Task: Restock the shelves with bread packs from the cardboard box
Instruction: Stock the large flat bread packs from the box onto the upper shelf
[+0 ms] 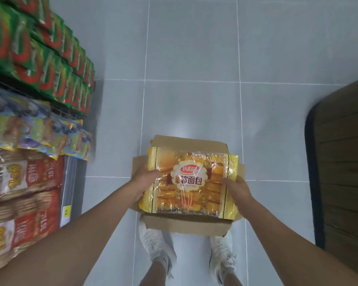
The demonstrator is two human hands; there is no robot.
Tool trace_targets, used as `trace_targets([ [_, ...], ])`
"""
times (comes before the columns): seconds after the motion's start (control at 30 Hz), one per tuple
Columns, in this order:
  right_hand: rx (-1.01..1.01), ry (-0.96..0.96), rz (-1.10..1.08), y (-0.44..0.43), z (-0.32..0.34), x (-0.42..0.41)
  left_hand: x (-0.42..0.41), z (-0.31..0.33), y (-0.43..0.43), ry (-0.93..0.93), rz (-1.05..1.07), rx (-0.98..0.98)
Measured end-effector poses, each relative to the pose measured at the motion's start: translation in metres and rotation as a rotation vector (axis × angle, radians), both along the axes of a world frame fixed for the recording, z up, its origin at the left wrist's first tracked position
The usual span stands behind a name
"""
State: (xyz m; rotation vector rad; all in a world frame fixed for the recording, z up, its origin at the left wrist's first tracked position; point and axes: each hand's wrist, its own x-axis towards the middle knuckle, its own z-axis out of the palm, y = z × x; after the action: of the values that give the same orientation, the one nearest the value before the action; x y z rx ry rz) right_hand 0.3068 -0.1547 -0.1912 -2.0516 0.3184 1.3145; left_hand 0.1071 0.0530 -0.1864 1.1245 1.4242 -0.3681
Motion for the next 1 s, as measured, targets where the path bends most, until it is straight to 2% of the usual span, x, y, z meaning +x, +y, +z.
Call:
trace_targets([
  [0.33, 0.193, -0.047, 0.099, 0.004, 0.231, 0.024, -0.004, 0.223, 0.004, -0.104, 0.017, 0.195],
  [0.63, 0.437, -0.122, 0.275, 0.008, 0.436, 0.057, -0.018, 0.437, -0.015, -0.28, 0.081, 0.56],
  [0.87, 0.631, -0.193, 0.523, 0.034, 0.563, 0.055, -0.062, 0.569, -0.042, -0.324, 0.208, 0.811],
  [1.0, 0.745, -0.223, 0.66, 0.052, 0.619, 0.027, -0.109, 0.616, -0.057, -0.347, 0.323, 0.882],
])
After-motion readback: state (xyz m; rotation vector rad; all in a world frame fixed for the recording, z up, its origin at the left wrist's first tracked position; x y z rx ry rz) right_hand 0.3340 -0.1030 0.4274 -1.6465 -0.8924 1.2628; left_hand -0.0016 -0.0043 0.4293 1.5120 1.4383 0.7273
